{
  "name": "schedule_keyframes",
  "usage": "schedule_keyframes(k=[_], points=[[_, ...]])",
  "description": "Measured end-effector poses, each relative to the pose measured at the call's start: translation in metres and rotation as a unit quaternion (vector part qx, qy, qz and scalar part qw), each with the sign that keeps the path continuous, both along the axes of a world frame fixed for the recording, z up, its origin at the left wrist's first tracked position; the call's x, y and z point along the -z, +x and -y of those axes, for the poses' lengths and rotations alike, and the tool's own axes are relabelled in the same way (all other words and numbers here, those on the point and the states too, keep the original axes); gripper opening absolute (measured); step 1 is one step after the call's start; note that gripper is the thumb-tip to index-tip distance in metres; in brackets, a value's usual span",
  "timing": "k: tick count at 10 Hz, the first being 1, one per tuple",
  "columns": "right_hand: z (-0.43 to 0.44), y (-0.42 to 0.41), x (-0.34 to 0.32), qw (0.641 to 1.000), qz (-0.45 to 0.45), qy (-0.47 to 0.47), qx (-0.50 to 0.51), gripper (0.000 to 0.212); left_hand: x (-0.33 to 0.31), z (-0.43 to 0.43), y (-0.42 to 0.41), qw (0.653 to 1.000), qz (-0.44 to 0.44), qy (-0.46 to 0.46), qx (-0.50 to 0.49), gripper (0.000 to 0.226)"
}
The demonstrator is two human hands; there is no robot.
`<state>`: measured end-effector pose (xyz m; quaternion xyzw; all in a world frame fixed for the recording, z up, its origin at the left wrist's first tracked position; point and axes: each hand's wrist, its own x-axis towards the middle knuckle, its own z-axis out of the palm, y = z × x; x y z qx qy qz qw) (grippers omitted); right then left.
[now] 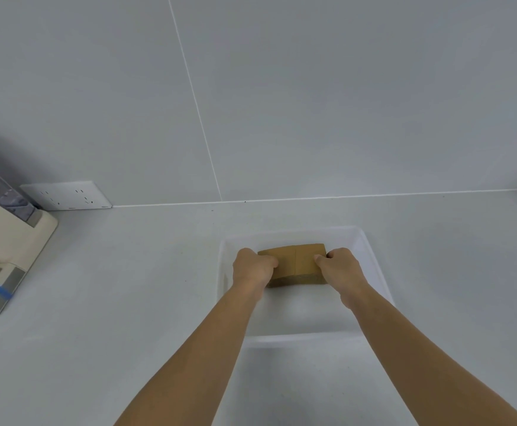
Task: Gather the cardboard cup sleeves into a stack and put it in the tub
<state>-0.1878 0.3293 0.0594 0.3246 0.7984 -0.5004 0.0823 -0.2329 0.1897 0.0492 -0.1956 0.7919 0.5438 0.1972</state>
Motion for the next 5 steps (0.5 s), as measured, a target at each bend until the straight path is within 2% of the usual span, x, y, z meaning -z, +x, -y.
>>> schedule_keyframes(k=[2,3,5], points=[[-0.003,0.003,-0.007,0.999,-0.002,-0.048,0.013,0.040,-0.009,0.001,0.008,0.999,-0.007,0.035,0.004,0.048],[-0.008,0.007,-0.016,0.998,-0.016,-0.053,0.008,0.024,-0.020,0.006,0.011,0.999,-0.007,0.034,0.018,0.025],[-0.029,0.023,-0.042,0.995,-0.082,-0.049,-0.013,0.040,-0.043,0.018,0.018,0.994,-0.096,-0.020,0.043,0.029]])
